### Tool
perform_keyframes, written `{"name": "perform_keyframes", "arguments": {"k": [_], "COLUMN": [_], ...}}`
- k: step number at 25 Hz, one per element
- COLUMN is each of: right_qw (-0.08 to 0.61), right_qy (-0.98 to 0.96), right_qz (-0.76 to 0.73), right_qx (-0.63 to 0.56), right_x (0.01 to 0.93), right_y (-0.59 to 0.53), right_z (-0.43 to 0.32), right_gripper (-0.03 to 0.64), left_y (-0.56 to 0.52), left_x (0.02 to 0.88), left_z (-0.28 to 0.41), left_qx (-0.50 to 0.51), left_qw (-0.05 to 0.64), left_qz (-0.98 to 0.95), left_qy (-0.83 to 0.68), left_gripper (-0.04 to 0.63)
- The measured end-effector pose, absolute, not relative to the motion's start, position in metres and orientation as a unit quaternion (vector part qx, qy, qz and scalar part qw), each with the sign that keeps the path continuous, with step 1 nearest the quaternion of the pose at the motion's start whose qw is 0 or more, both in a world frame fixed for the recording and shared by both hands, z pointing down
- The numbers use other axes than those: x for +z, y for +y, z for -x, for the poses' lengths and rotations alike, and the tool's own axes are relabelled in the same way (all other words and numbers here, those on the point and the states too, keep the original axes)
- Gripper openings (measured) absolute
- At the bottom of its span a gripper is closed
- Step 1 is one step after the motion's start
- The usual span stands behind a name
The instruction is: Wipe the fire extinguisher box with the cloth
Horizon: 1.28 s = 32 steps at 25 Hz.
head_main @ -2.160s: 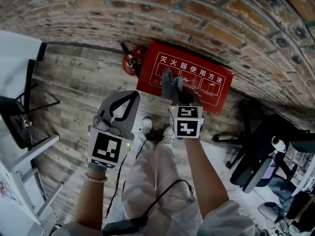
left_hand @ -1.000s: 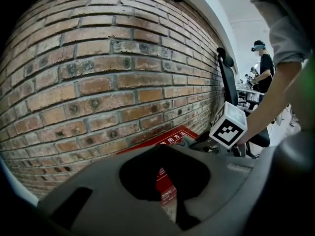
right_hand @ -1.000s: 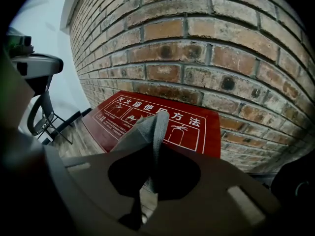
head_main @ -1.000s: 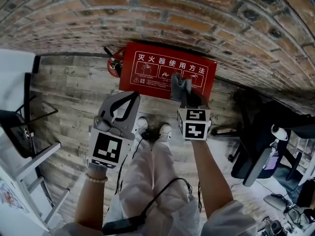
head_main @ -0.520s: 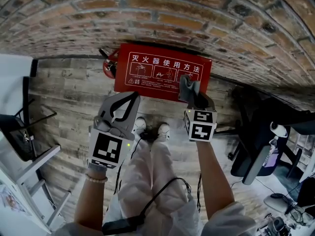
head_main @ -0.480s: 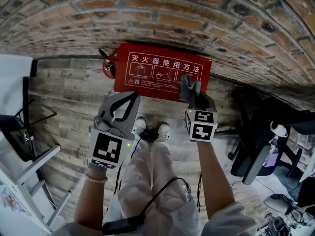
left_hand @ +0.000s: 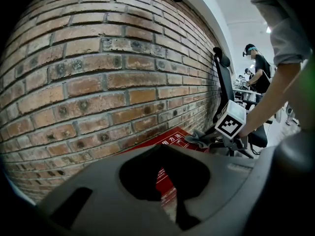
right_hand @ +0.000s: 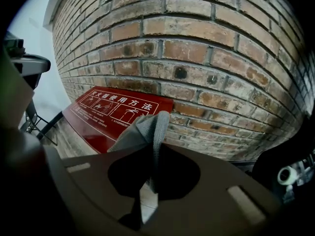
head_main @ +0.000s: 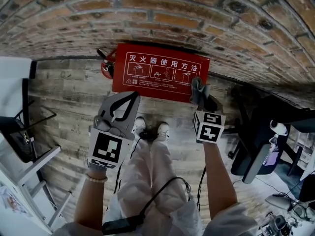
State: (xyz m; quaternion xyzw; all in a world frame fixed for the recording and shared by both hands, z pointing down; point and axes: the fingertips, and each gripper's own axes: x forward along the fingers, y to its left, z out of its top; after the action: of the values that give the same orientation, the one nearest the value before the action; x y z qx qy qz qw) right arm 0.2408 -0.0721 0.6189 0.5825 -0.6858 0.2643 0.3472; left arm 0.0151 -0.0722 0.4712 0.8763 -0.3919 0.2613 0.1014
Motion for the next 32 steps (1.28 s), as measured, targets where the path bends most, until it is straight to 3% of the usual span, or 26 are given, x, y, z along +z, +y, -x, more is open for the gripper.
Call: {"name": "perform_keyframes", "arguments": {"k": [18,32], "right_qw": [0.331,0.299], "right_qy": [-0.684,-0.733], "right_qz": [-0.592,-0.579], "right_qx": [0.268,0.198], "right_x": [0.605,0.473], "right_y": [-0.064,-0.060], "right_z": [-0.250,-0.217], "right_gripper": [0.018,0.018], "left_y": [-0.068,-0.060], "left_x": [0.459,0.359], "left_z": [-0.014,0.000], "left_qx": [0.257,0.227], "left_qw": [0.092,0.056], "left_qz": [-0.877,-0.886], "left_qy": [-0.394,-0.401], "left_gripper": [-0.003,-0.003]}}
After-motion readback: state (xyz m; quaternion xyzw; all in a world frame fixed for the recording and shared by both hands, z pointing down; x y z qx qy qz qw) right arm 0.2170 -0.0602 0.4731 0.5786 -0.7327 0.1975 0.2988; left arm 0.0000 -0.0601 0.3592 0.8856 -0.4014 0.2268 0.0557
